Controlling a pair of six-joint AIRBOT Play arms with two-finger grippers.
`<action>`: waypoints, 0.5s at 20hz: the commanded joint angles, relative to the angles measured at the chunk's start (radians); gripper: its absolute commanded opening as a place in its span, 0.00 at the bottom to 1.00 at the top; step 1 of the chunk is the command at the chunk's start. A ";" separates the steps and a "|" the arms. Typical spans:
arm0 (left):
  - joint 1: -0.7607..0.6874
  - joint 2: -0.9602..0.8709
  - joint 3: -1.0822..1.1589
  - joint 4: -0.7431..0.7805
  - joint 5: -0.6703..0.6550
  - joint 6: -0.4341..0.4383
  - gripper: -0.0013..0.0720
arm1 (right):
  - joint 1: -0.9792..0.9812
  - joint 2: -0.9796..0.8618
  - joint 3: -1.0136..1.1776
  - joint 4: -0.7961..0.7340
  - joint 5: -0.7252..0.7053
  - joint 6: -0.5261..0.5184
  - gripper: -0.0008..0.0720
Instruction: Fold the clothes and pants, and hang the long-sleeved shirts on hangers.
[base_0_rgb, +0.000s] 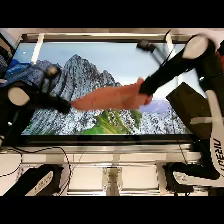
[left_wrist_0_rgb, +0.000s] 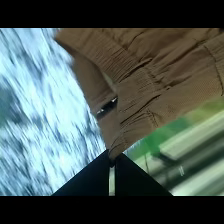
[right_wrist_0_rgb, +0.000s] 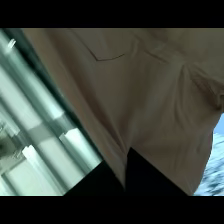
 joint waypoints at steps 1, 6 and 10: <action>0.000 0.029 -0.198 -0.011 -0.178 0.004 0.05 | 0.077 0.035 -0.266 0.040 0.085 0.019 0.01; 0.000 0.030 -0.256 -0.103 -0.301 0.004 0.05 | 0.146 0.048 -0.441 0.047 0.083 0.027 0.01; 0.000 0.029 -0.256 -0.114 -0.068 -0.089 0.05 | 0.113 0.050 -0.397 -0.045 -0.159 0.042 0.01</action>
